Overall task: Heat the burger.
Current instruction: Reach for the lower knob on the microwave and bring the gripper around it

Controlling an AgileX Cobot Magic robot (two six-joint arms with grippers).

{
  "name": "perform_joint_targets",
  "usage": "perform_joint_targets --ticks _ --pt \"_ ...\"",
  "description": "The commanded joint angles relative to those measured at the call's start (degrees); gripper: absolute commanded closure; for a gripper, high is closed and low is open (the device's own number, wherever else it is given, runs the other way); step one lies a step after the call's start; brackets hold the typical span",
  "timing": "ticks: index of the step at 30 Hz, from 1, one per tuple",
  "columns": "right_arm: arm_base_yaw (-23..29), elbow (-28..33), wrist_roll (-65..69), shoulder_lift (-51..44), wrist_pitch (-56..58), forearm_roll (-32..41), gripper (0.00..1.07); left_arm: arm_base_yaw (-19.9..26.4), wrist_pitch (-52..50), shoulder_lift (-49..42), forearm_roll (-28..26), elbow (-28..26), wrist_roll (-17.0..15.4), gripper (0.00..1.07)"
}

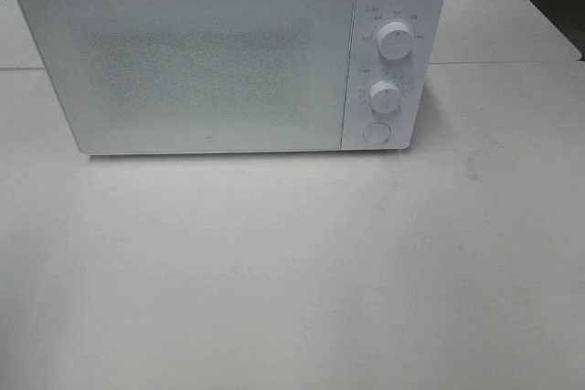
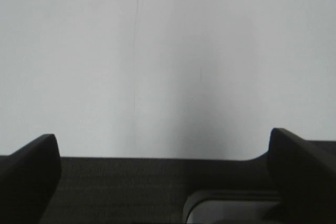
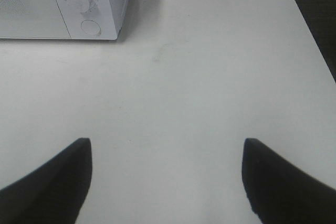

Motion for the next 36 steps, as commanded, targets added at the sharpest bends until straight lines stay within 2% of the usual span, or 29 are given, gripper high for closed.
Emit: perform_joint_targets --ticks 1,16,22,36 --pt "-0.23 0.17 -0.46 -1.49 -0.46 -0.23 0.32 0.23 -3.32 -7.1 -1.38 1.95 0.0 0.07" --pt "-0.23 0.17 -0.46 -1.49 -0.46 -0.23 0.32 0.29 -4.35 -22.52 -5.67 2.46 0.0 0.07" --pt "-0.23 0.17 -0.46 -1.49 -0.46 -0.23 0.32 2.92 -4.35 -30.77 -5.67 2.46 0.0 0.07" --pt "-0.23 0.17 -0.46 -1.49 -0.46 -0.29 0.32 3.09 -4.35 -31.11 -6.07 2.46 0.0 0.07"
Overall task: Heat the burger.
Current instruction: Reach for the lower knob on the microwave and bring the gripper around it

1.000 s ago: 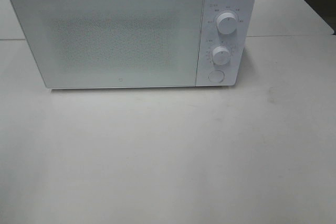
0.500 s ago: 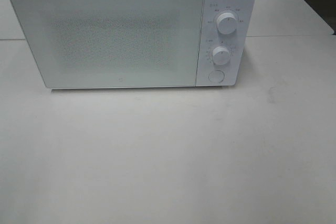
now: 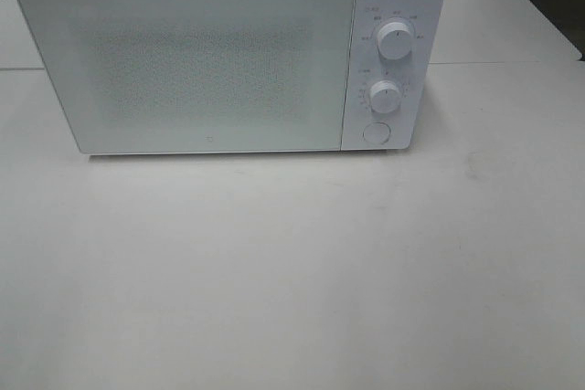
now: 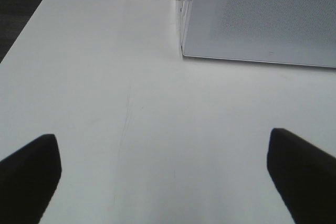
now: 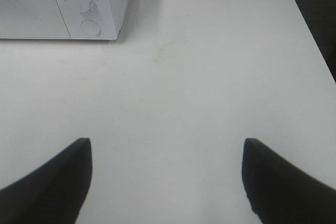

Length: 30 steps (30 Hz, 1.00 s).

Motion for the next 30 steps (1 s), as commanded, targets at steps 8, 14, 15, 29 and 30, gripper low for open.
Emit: perform_joint_targets --ticks 8,14,15,29,30 --pt "-0.23 0.17 -0.46 -1.49 -0.46 -0.29 0.32 0.0 -0.4 -1.6 -0.63 0.11 0.0 0.07" --pt "-0.23 0.17 -0.46 -1.43 -0.46 -0.23 0.32 0.0 -0.4 -1.6 -0.63 0.11 0.0 0.07" --pt "-0.23 0.17 -0.46 -1.43 -0.46 -0.23 0.32 0.0 -0.4 -1.6 -0.63 0.11 0.0 0.07" --pt "-0.23 -3.15 -0.46 2.12 -4.87 -0.46 0.32 0.0 -0.4 -1.6 -0.63 0.11 0.0 0.07" --pt "-0.23 -3.15 -0.46 2.12 -4.87 -0.46 0.32 0.0 -0.4 -1.6 -0.63 0.11 0.0 0.07"
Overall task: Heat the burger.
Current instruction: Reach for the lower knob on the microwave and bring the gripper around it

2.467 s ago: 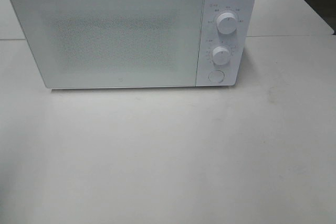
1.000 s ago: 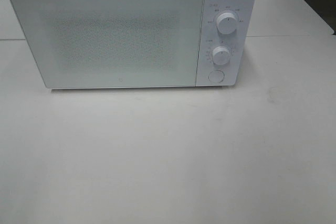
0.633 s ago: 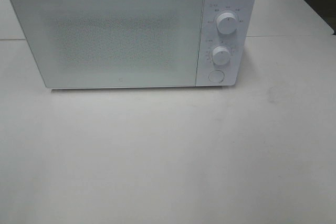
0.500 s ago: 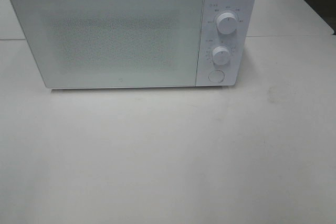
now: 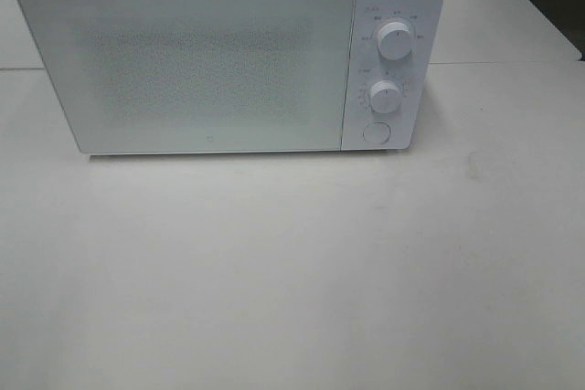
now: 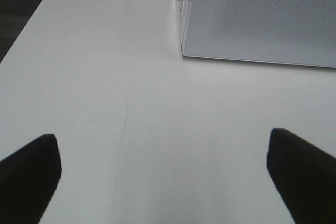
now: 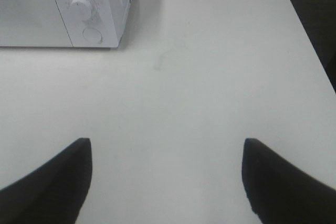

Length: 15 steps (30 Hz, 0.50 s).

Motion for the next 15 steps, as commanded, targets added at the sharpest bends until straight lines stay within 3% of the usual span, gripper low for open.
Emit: perform_joint_targets --ticks 1,15 --pt "-0.23 -2.01 -0.46 2.75 -4.87 -0.46 0.32 0.0 -0.4 -1.6 -0.63 0.11 0.0 0.07" --pt "-0.23 -1.6 -0.46 21.26 -25.27 -0.4 0.32 0.0 -0.4 -1.6 -0.63 0.11 0.0 0.07"
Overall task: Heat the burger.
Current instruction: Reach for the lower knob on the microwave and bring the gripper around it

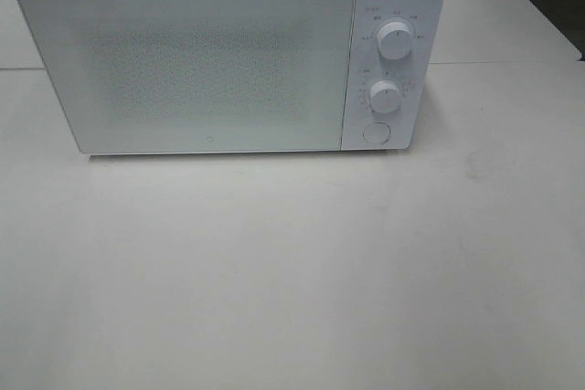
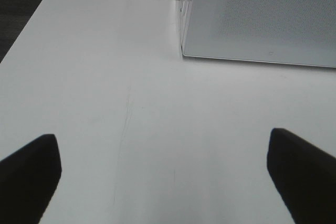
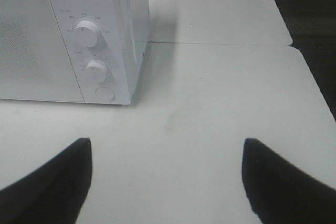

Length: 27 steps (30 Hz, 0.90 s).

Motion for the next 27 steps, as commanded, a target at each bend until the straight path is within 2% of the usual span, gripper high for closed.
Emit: perform_joint_targets --ticks 1,8,11,13,27 --pt "-0.23 -0.11 -0.46 2.86 -4.35 -0.4 0.32 0.0 -0.4 -1.6 -0.57 0.11 0.0 0.07" --pt "-0.23 -0.11 -0.46 13.18 -13.06 -0.4 0.32 0.0 -0.4 -1.6 -0.57 0.11 0.0 0.07" --pt "-0.23 -0.11 -0.46 14.27 -13.98 -0.4 0.32 0.0 -0.4 -1.6 -0.57 0.11 0.0 0.07" --pt "-0.23 -0.11 -0.46 19.42 -17.82 -0.34 0.32 0.0 -0.4 -1.6 -0.57 0.11 0.0 0.07" --pt "-0.23 0.8 2.58 33.58 -27.44 -0.11 0.32 0.0 -0.4 -1.6 -0.57 0.11 0.0 0.07"
